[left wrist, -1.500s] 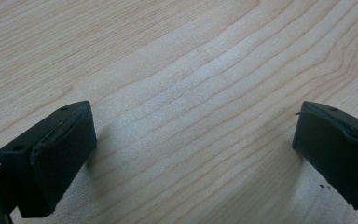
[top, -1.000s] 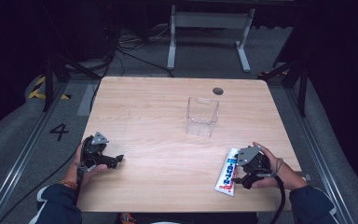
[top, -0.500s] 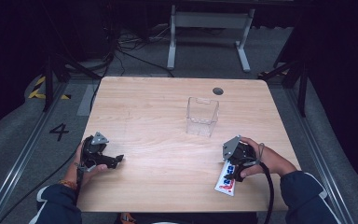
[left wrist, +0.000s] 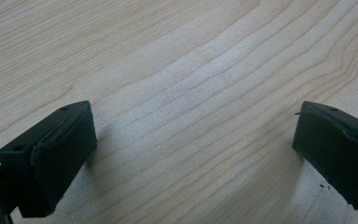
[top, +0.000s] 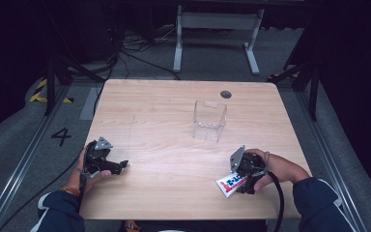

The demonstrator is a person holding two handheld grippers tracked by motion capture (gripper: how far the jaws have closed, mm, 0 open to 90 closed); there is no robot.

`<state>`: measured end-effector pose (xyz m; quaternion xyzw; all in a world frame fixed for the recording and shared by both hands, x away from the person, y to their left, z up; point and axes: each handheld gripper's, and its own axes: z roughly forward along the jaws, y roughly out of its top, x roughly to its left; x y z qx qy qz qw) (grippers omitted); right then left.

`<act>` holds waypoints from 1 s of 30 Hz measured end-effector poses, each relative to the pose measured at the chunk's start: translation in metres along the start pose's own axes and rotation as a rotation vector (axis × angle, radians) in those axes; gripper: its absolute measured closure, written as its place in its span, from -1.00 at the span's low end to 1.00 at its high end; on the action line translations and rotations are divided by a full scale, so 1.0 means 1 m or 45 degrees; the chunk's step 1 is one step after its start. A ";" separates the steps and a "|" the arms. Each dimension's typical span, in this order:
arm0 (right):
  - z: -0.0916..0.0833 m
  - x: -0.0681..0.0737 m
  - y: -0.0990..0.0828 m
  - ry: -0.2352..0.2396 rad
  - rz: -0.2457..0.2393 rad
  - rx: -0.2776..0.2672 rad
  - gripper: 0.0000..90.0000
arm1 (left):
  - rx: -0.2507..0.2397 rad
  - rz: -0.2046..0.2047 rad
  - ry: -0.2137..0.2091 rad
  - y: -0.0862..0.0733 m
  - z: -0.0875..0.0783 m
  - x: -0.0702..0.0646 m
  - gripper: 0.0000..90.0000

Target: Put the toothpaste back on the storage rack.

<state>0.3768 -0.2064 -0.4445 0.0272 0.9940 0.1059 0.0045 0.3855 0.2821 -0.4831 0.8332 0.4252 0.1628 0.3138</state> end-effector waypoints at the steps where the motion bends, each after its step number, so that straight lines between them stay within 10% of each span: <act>1: 0.002 0.000 0.001 0.007 -0.006 0.004 -0.58 | 0.000 0.001 0.000 0.000 0.000 0.000 -1.00; 14: 0.001 -0.002 0.004 -0.011 -0.005 -0.048 0.06 | 0.000 0.001 -0.005 0.000 0.000 0.000 -1.00; 30: -0.011 0.004 -0.012 -0.058 0.046 -0.337 0.38 | -0.001 0.001 0.001 0.000 0.000 0.000 -1.00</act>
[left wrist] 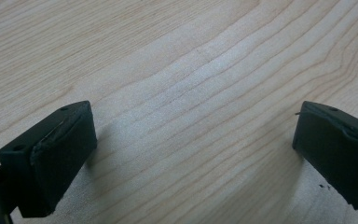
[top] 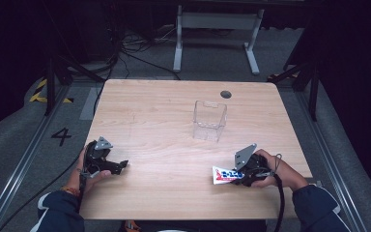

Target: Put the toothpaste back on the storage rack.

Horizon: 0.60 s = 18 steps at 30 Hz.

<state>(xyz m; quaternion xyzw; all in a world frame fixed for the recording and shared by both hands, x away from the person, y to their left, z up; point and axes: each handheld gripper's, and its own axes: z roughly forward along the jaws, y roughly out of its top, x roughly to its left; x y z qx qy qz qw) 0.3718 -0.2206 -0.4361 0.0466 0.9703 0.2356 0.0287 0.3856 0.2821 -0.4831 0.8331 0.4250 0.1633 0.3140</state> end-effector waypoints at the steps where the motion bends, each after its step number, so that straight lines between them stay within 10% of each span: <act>1: -0.002 0.000 0.000 -0.009 0.013 -0.027 0.38 | 0.001 0.000 0.000 0.000 0.000 0.000 -1.00; 18: -0.029 0.001 0.006 -0.120 0.104 -0.375 0.38 | 0.001 -0.001 0.001 0.000 0.000 0.000 -1.00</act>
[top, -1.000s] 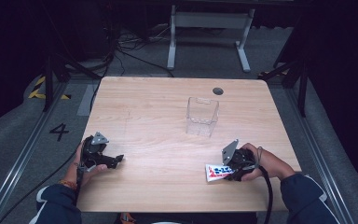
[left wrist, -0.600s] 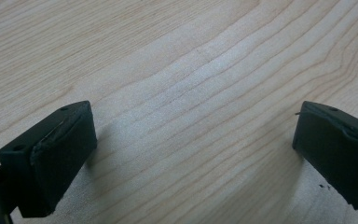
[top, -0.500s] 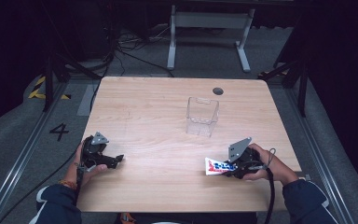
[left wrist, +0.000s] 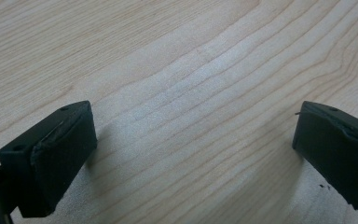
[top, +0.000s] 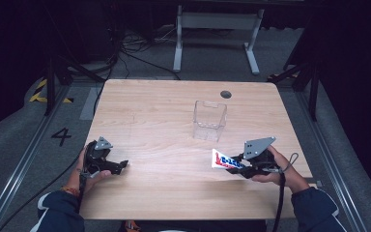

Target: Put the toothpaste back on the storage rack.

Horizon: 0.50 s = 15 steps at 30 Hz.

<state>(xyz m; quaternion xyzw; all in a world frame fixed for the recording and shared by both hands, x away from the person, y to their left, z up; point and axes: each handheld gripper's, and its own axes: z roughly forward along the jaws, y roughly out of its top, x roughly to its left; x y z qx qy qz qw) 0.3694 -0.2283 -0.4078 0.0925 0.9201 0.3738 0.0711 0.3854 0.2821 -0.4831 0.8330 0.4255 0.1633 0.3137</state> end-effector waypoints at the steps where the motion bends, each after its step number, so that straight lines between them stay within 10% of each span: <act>1: 0.000 0.001 0.002 0.001 -0.003 -0.011 0.38 | 0.000 0.000 0.000 0.000 0.000 0.000 -1.00; 15: 0.005 -0.005 0.024 -0.081 0.026 -0.168 0.39 | 0.000 0.000 0.000 0.000 0.000 0.000 -1.00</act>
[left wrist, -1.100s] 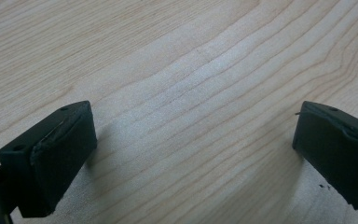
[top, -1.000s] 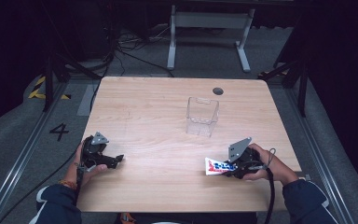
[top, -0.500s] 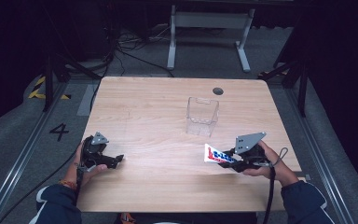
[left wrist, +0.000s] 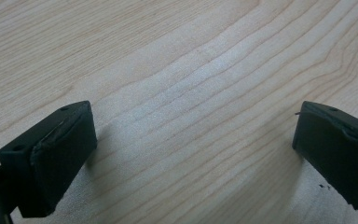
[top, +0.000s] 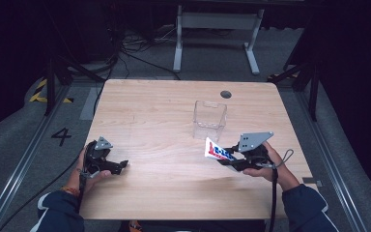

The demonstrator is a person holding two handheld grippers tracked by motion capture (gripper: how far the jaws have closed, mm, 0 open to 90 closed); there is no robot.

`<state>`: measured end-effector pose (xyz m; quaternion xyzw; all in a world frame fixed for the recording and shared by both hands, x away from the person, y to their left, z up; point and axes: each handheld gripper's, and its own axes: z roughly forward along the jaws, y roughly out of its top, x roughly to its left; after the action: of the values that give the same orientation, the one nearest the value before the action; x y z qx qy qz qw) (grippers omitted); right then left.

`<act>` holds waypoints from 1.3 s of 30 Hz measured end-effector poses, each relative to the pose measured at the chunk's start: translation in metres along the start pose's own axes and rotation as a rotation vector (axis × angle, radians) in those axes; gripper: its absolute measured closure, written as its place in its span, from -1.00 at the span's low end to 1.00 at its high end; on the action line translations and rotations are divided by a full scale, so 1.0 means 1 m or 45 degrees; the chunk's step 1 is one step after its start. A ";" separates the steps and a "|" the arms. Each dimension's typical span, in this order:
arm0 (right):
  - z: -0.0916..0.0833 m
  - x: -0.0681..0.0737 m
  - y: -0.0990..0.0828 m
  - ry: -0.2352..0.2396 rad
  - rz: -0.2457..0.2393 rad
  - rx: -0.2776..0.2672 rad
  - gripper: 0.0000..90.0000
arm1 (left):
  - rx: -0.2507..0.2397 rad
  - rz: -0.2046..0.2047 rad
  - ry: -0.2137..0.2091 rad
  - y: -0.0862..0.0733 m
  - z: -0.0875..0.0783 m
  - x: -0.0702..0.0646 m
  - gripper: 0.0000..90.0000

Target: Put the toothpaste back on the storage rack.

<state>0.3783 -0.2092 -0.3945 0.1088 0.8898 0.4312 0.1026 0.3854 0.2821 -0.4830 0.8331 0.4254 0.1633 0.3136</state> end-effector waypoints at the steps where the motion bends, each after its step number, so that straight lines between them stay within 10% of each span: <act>1: 0.000 -0.001 0.003 -0.015 0.004 -0.008 0.39 | -0.001 -0.002 0.000 0.000 0.000 0.000 -1.00; 39: -0.006 -0.039 0.055 -0.244 0.124 -0.315 0.38 | 0.004 -0.009 0.005 -0.002 -0.002 0.000 -0.99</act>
<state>0.4199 -0.1913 -0.3439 0.1789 0.8097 0.5296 0.1788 0.3827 0.2837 -0.4827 0.8317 0.4293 0.1632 0.3122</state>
